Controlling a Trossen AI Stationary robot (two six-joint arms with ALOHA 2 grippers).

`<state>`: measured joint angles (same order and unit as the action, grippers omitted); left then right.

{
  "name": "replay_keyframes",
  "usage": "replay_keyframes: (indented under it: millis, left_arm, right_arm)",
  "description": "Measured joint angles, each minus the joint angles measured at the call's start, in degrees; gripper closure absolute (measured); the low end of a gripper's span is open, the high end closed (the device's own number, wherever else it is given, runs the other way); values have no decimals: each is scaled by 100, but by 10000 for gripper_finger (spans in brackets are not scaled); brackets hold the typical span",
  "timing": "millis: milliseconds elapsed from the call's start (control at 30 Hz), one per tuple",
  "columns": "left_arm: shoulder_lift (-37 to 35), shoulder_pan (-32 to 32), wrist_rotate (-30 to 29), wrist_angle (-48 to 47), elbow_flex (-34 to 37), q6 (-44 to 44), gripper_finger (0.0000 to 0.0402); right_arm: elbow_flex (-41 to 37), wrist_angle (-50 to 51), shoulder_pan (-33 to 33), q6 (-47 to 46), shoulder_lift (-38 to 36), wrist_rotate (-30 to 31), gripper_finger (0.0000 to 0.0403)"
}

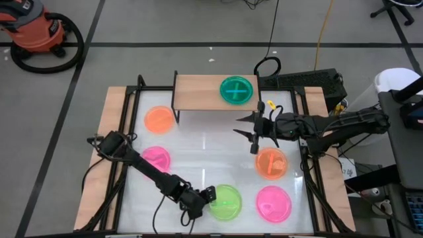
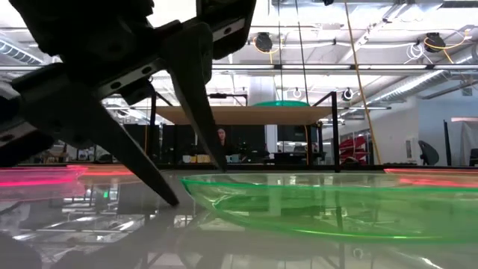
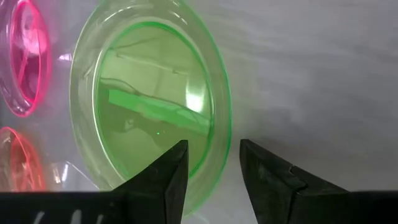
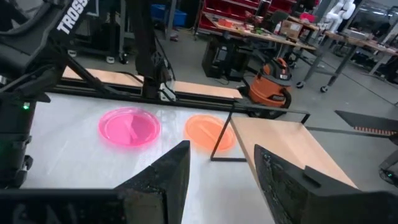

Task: Place and stack plates onto a shelf
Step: Stack the green transparent plate on the blue transparent plate on the shelf

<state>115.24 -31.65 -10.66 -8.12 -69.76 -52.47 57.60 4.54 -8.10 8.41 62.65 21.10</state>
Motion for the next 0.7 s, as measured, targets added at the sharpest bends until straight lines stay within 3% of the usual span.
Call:
replay_keyframes:
  millis: [133,467,700]
  left_arm:
    - [2,8,-15,-9,0,-203,266]
    - [20,30,-58,94,7,-431,389]
    - [-191,59,-650,51,11,-488,397]
  right_arm:
    - [-28,2,0,-1,0,3,243]
    - [-30,-594,-6,159,-2,-22,243]
    - [-32,-1072,-170,481,-130,-36,243]
